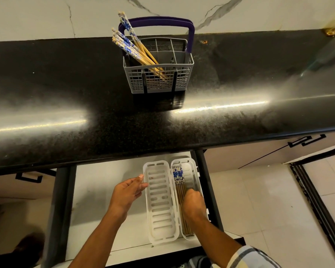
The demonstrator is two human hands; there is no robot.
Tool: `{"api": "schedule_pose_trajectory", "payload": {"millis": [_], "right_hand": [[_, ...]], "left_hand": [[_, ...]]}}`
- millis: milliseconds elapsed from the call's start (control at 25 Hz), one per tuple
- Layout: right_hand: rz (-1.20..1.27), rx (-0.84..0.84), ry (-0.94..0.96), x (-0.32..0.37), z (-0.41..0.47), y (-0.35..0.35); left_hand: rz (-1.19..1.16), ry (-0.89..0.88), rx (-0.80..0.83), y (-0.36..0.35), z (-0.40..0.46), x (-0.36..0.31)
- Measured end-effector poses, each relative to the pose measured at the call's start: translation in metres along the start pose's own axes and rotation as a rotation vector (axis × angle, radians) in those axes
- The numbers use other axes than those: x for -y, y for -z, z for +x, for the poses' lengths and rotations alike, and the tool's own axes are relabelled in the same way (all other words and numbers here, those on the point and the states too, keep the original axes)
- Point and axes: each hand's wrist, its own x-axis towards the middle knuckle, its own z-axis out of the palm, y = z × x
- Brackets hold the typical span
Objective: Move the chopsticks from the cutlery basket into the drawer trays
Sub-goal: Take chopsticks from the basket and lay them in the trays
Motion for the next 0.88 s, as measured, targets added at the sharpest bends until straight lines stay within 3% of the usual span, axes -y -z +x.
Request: {"api": "schedule_pose_trajectory", "payload": {"millis": [880], "right_hand": [[-0.129,0.083,0.111,-0.005,-0.005,0.005]], "left_hand": [[0.031,0.014,-0.016,-0.003,-0.011,-0.007]]}}
